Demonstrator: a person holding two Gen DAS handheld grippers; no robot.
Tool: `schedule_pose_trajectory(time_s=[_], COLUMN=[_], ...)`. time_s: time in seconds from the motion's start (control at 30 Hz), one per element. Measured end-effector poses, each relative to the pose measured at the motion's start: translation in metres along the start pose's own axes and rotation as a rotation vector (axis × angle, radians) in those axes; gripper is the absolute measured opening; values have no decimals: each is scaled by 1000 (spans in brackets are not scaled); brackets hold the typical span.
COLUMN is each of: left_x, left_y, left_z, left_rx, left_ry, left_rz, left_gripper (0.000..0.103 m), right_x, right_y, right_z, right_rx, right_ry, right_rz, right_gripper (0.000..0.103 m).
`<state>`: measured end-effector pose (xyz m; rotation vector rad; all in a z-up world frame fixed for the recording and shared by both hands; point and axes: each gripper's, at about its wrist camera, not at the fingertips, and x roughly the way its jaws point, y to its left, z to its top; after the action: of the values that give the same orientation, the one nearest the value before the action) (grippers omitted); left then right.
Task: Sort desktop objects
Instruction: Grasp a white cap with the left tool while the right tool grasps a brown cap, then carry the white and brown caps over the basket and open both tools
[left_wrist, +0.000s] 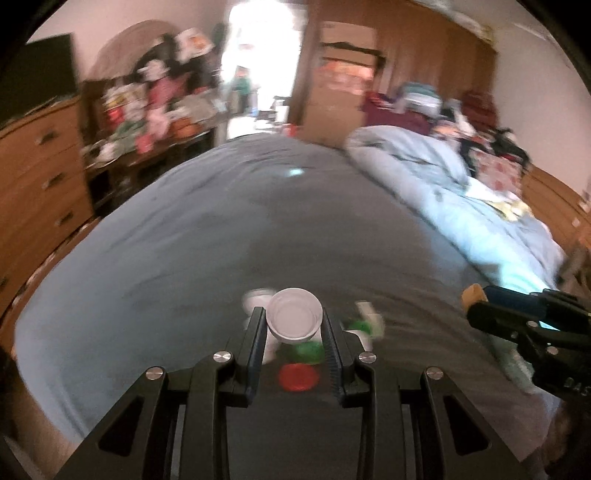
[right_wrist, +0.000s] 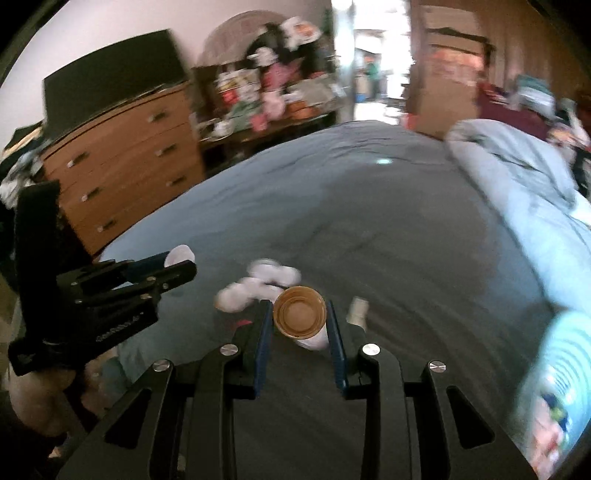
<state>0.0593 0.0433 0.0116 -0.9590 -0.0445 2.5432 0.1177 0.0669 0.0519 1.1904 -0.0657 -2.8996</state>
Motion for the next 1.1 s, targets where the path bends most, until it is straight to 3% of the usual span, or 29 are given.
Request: schedule_pose_trajectory(time_s=[0.27, 0.63, 0.93, 1.1], left_x=[-1, 0, 8, 22], left_y=[-122, -239, -348, -385], left_z=[19, 45, 33, 22], left_rx=[165, 299, 468, 548], left_ry=[-7, -21, 27, 107], left_rz=[-153, -239, -328, -328], left_gripper=[31, 31, 31, 31], right_x=[-71, -145, -186, -197], right_y=[-81, -167, -224, -247], right_z=[-20, -45, -78, -93], right_rx=[145, 286, 396, 448], right_ry=[-52, -121, -119, -108], right_rz=[-130, -265, -340, -348], right_gripper=[25, 25, 25, 25])
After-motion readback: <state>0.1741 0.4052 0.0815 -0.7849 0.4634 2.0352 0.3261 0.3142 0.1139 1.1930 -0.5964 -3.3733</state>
